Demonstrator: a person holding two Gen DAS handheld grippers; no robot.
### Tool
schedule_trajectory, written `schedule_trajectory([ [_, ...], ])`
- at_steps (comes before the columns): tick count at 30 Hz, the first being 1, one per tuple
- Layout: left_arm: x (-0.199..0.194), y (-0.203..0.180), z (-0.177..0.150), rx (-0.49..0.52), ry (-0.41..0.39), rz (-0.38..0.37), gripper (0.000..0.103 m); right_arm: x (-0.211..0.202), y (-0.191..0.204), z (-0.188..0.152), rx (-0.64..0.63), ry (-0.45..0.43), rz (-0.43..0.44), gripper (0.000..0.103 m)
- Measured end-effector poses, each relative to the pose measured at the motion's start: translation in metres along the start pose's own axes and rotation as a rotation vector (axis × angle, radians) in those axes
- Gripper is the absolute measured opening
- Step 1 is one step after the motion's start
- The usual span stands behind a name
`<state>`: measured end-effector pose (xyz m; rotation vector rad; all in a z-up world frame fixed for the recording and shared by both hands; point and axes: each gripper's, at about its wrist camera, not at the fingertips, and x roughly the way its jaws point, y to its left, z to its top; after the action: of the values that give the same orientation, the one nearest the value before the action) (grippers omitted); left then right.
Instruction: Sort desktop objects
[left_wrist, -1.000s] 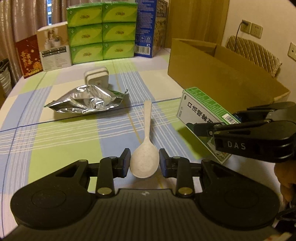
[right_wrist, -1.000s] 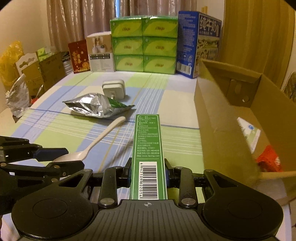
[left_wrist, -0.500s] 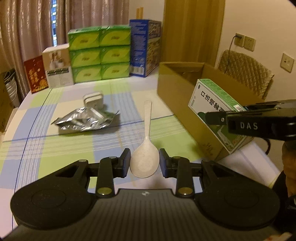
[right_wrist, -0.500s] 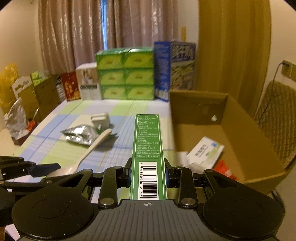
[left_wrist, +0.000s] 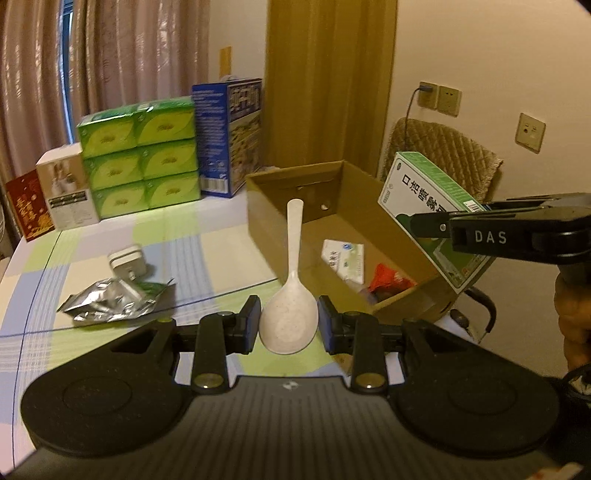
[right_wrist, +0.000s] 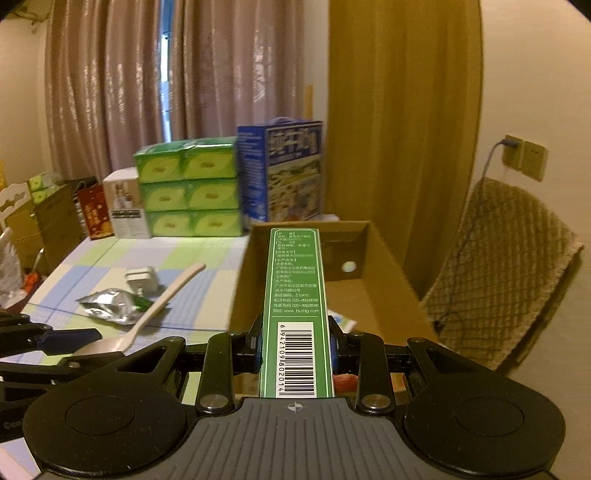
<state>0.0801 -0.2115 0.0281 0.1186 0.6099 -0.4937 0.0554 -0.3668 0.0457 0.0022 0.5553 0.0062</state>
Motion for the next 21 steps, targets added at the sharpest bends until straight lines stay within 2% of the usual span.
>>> schedule_trajectory([
  [12,0.017,-0.034,0.02,0.02,0.015,-0.046,0.028,-0.01,-0.048,0.0,0.027,-0.002,-0.051,0.028],
  [21,0.037,-0.053,0.035,0.026,0.033,-0.053,0.028,0.005,-0.07,0.007,0.041,0.019,-0.049,0.028],
])
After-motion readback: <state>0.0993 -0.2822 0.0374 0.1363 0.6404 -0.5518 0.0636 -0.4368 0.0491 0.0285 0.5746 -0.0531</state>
